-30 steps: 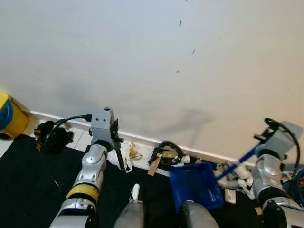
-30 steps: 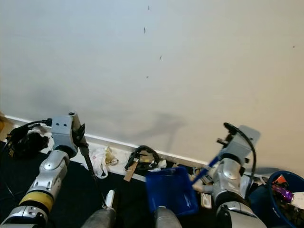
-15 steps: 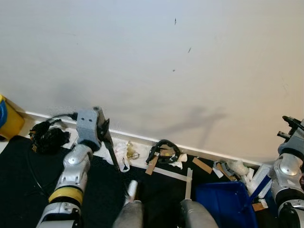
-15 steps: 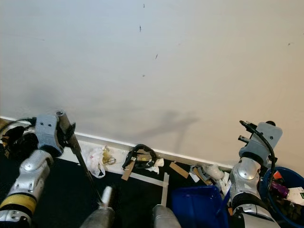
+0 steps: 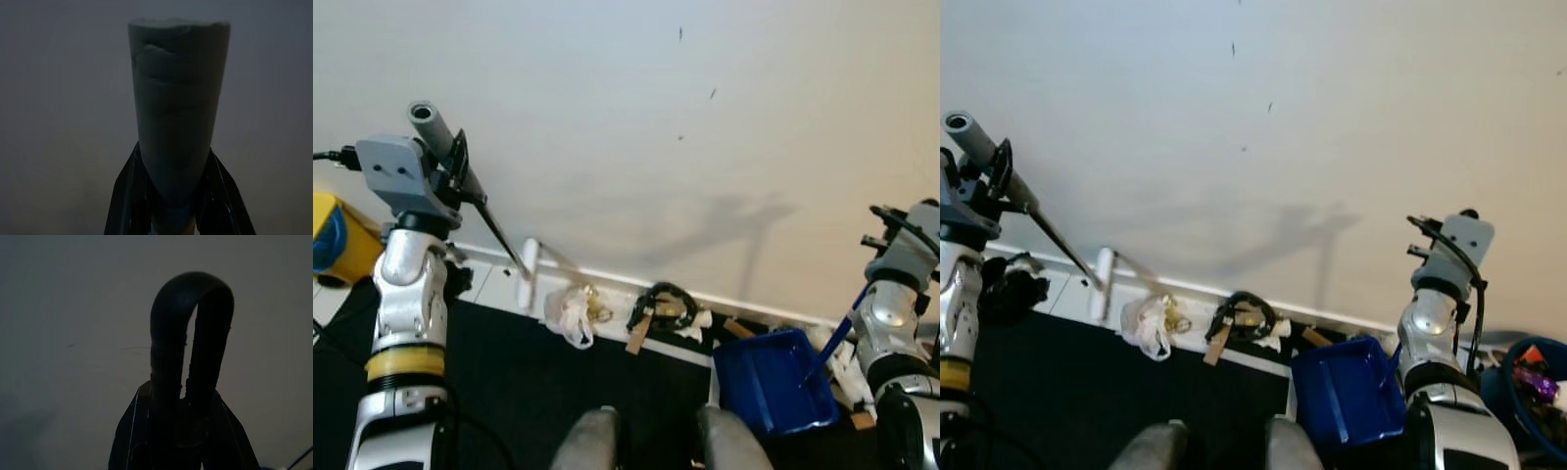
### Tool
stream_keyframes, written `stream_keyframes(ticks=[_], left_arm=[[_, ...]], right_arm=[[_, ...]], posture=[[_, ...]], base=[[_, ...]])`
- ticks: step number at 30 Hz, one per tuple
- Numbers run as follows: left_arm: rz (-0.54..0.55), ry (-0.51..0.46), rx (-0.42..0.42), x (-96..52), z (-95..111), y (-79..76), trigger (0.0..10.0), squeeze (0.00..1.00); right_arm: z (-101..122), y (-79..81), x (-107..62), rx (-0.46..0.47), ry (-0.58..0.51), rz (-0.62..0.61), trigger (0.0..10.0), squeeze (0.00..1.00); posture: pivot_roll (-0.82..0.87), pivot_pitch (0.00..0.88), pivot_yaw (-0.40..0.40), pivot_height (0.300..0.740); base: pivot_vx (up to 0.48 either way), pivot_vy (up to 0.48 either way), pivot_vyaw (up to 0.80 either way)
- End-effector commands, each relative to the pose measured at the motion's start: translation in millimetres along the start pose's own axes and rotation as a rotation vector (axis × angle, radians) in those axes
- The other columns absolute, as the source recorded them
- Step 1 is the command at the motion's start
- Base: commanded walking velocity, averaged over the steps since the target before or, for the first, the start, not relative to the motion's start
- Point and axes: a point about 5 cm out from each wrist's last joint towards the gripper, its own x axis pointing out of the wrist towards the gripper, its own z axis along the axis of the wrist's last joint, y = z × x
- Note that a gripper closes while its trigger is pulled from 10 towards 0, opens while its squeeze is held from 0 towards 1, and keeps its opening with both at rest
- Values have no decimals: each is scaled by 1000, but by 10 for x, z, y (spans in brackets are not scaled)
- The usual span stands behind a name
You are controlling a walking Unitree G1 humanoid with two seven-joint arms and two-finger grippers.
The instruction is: Sweep floor
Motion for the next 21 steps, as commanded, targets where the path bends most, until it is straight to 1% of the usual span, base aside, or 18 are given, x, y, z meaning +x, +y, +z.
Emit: stream_keyframes(ticks=[1,4,7,9,10,13,15,16,17,18,21], left_arm=[[-4,1,66,-18,10,82,10000,0],[4,52,189,-87,-130,109,10000,0],[14,58,250,-87,-152,166,10000,0],[23,58,256,-76,-146,191,10000,0],[37,57,271,-41,-131,232,10000,0],[73,43,293,80,-72,304,10000,0],[80,38,292,109,-57,313,10000,0],[91,17,281,205,-5,304,10000,0],[99,5,276,245,13,299,10000,0],[99,5,276,245,13,299,10000,0],[121,-22,238,383,64,234,10000,0]], right_arm=[[-32,-7,-2,-62,13,30,10000,0],[64,17,71,-105,-32,77,10000,0],[124,19,118,-109,-53,96,10000,0],[144,12,135,-106,-59,98,10000,0],[176,6,165,-103,-65,100,10000,0],[244,-3,222,-74,-77,100,10000,0],[253,-3,229,-64,-79,101,10000,0],[279,13,236,-42,-89,105,10000,0],[290,18,239,-37,-95,105,10000,0],[290,18,239,-37,-95,105,10000,0],[329,35,246,-22,-118,102,10000,0]], posture=[[169,193,-30,740],[151,263,-45,740],[137,285,-49,740],[126,301,-55,740],[111,330,-61,740],[90,359,-69,740],[87,360,-68,740],[72,367,-65,740],[70,368,-65,740],[70,368,-65,740],[66,368,-63,740]], base=[[0,0,0],[0,0,0],[0,0,0],[0,0,0],[0,0,0],[0,0,0],[0,0,0],[0,0,0],[0,0,0],[0,0,0],[0,0,0]])
